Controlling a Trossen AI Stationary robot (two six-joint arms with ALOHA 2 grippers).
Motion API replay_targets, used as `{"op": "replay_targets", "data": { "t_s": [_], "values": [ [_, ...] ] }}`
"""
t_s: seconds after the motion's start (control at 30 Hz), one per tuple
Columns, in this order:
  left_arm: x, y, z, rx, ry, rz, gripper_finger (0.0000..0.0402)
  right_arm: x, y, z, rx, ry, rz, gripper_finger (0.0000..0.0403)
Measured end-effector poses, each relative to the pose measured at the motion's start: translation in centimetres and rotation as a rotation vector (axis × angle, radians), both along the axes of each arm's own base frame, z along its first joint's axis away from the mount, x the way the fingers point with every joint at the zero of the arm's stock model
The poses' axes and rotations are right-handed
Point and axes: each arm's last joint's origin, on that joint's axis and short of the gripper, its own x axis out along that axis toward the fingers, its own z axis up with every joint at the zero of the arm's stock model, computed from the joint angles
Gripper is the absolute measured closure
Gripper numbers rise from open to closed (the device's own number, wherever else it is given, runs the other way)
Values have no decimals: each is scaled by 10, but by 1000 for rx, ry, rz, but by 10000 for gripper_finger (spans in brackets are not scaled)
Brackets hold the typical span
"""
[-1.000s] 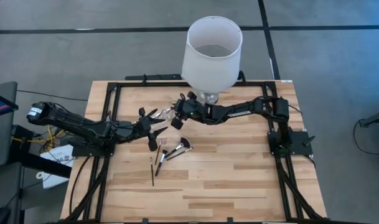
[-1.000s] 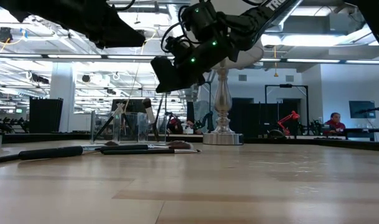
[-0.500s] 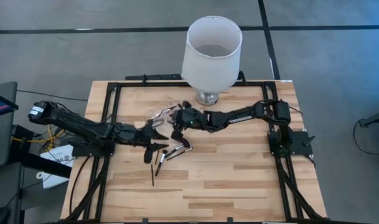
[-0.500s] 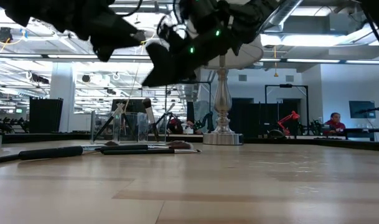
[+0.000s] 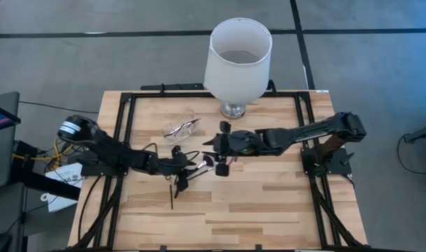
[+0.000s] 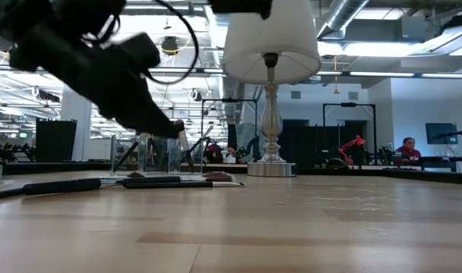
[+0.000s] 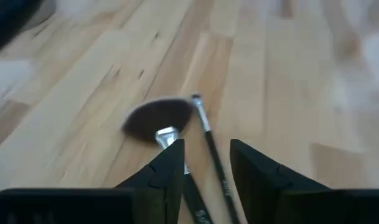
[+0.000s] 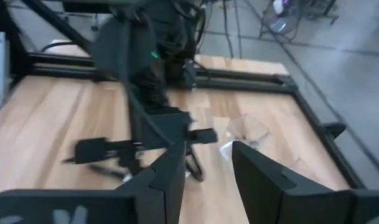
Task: Put items in baskets/containers
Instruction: Put the black highlighter brush into the transparent organizer
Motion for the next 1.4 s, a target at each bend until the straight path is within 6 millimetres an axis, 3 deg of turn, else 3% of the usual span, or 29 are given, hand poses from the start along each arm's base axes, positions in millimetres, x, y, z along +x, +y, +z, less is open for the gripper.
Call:
{"op": "replay_targets", "data": {
  "t_s": [0.2, 0.37, 0.6, 0.73, 0.8, 0.93, 1.03, 1.1, 1.17, 1.27, 1.4],
  "values": [
    [7, 7, -24, 33, 55, 38, 235, -12, 10, 3, 37, 51, 7, 278],
    [9, 6, -37, 25, 77, 43, 218, -4, 16, -14, 23, 112, 18, 278],
    [10, 6, -55, 44, 113, 61, 231, 11, 15, -44, 6, 195, 7, 278],
    [11, 6, -55, 36, 108, 69, 264, 12, 16, -44, 7, 191, 6, 278],
    [10, 6, -52, 33, 103, 68, 292, 6, 16, -37, 8, 182, 12, 278],
    [9, 8, -47, 30, 97, 74, 355, -21, 21, 7, 26, 65, 49, 281],
    [10, 13, -44, 24, 84, 102, 361, -51, 21, 31, 6, 72, 81, 285],
    [12, 16, -39, 16, 59, 115, 361, -69, 19, 35, 20, 85, 80, 286],
    [13, 17, -30, 4, 19, 121, 358, -81, 16, 23, 40, 105, 66, 289],
    [12, 16, -11, 2, -50, 96, 351, -90, 14, -21, 71, 129, 44, 296],
    [9, 13, 18, 27, -156, 39, 358, -93, 6, -71, 70, -7, 46, 307]
  ]
}}
